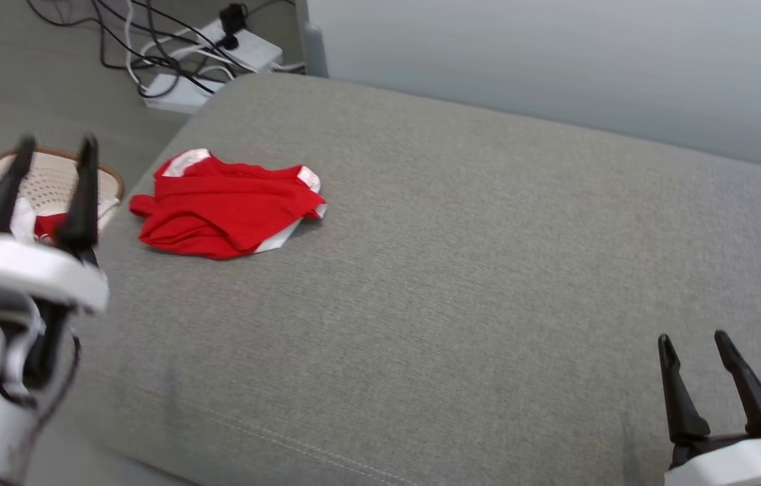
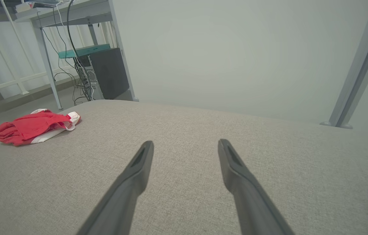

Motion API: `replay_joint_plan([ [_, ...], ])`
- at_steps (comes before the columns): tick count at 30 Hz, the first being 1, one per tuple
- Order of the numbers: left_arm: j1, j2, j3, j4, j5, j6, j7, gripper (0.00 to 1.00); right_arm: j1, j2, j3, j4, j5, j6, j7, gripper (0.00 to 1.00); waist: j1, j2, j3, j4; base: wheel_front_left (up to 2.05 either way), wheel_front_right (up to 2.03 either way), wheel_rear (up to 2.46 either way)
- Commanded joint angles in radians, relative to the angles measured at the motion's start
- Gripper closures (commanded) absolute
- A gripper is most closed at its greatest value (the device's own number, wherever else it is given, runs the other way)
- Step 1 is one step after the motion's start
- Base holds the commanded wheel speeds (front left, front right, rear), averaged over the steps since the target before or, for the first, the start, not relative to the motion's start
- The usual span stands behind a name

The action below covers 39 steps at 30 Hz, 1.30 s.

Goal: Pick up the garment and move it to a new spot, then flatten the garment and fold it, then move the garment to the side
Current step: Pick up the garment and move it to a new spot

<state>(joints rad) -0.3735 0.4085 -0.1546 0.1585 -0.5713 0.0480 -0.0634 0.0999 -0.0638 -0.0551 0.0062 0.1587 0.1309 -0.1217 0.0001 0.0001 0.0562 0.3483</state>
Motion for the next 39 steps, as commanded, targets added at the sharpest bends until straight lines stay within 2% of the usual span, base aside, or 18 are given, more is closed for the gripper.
replay_joint_plan([
  [1, -0.083, 0.046, 0.045, -0.011, -0.015, -0.009, 0.016, 0.00, -0.046, -0.020, 0.019, -0.037, -0.002, 0.000, 0.009, 0.00, -0.0001, -0.0001, 0.042, -0.040, 0.00, 0.00, 0.00],
  [8, -0.356, 0.097, 0.069, 0.231, -0.118, -0.096, 0.160, 0.00, -0.099, -0.028, 0.018, -0.075, -0.014, 0.000, 0.018, 0.00, -0.0001, -0.0001, 0.163, -0.156, 0.00, 0.00, 0.00],
  [11, -0.432, 0.120, 0.082, 0.365, -0.144, -0.105, 0.209, 0.00, -0.124, -0.032, 0.020, -0.081, -0.015, 0.000, 0.018, 0.00, -0.0001, -0.0001, 0.218, -0.205, 0.00, 0.00, 0.00],
  [19, -0.493, 0.183, 0.120, 0.687, -0.196, -0.098, 0.318, 0.00, -0.187, -0.038, 0.038, -0.076, -0.011, 0.000, 0.009, 0.00, -0.0001, -0.0001, 0.333, -0.308, 0.00, 0.00, 0.00],
  [22, -0.480, 0.176, 0.131, 0.742, -0.217, -0.083, 0.347, 0.00, -0.197, -0.043, 0.032, -0.075, -0.009, 0.000, 0.004, 0.00, -0.0001, -0.0001, 0.359, -0.317, 0.00, 0.00, 0.00],
  [30, -0.477, 0.169, 0.120, 0.848, -0.227, -0.077, 0.388, 0.00, -0.226, -0.055, 0.040, -0.070, 0.001, 0.000, 0.004, 0.00, -0.0001, -0.0001, 0.385, -0.316, 0.00, 0.00, 0.00],
  [31, -0.480, 0.169, 0.116, 0.855, -0.226, -0.079, 0.392, 0.39, -0.228, -0.057, 0.043, -0.069, 0.003, 0.000, 0.004, 0.00, -0.0001, -0.0001, 0.384, -0.316, 0.00, 0.00, 0.00],
  [32, -0.484, 0.170, 0.111, 0.859, -0.221, -0.080, 0.387, 0.73, -0.230, -0.058, 0.046, -0.069, 0.008, 0.000, 0.003, 0.00, -0.0001, -0.0001, 0.383, -0.316, 0.00, 0.00, 0.00],
  [33, -0.486, 0.170, 0.108, 0.866, -0.218, -0.078, 0.388, 1.00, -0.232, -0.059, 0.048, -0.069, 0.010, 0.000, 0.002, 0.00, -0.0001, -0.0001, 0.382, -0.317, 0.00, 0.00, 0.00],
  [35, -0.495, 0.166, 0.102, 0.875, -0.215, -0.079, 0.382, 1.00, -0.232, -0.061, 0.047, -0.066, 0.014, 0.000, 0.002, 0.00, -0.0001, -0.0001, 0.376, -0.318, 0.00, 0.00, 0.00],
  [39, -0.522, 0.176, 0.078, 0.865, -0.178, -0.082, 0.301, 1.00, -0.217, -0.060, 0.034, -0.061, 0.021, 0.000, -0.003, 0.00, -0.0001, -0.0001, 0.350, -0.314, 0.00, 0.00, 0.00],
])
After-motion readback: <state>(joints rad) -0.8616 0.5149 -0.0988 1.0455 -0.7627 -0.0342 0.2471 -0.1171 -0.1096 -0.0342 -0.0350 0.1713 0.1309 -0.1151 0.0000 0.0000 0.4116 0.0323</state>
